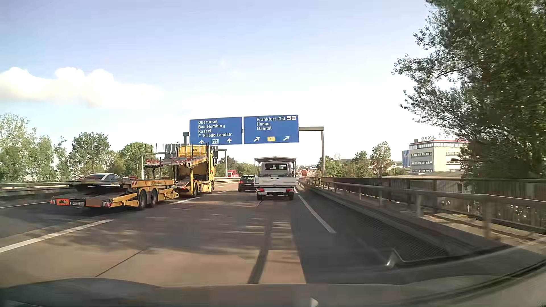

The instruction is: Follow the waypoints while adhering to traffic rules and regulations

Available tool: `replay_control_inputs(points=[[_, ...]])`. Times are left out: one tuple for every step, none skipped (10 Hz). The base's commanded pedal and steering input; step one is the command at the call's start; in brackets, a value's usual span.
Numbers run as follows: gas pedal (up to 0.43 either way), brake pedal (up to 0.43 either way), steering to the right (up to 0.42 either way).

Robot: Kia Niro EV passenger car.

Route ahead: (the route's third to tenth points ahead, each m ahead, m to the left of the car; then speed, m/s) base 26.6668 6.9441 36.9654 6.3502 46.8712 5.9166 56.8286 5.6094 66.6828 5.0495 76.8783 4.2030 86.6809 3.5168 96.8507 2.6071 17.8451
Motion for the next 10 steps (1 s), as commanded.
replay_control_inputs(points=[[0.087,0.0,0.011],[0.098,0.0,0.01],[0.11,0.0,0.008],[0.118,0.0,0.006],[0.13,0.0,-0.001],[0.138,0.0,-0.003],[0.138,0.0,0.0],[0.15,0.0,0.001],[0.157,0.0,0.002],[0.157,0.0,0.002]])
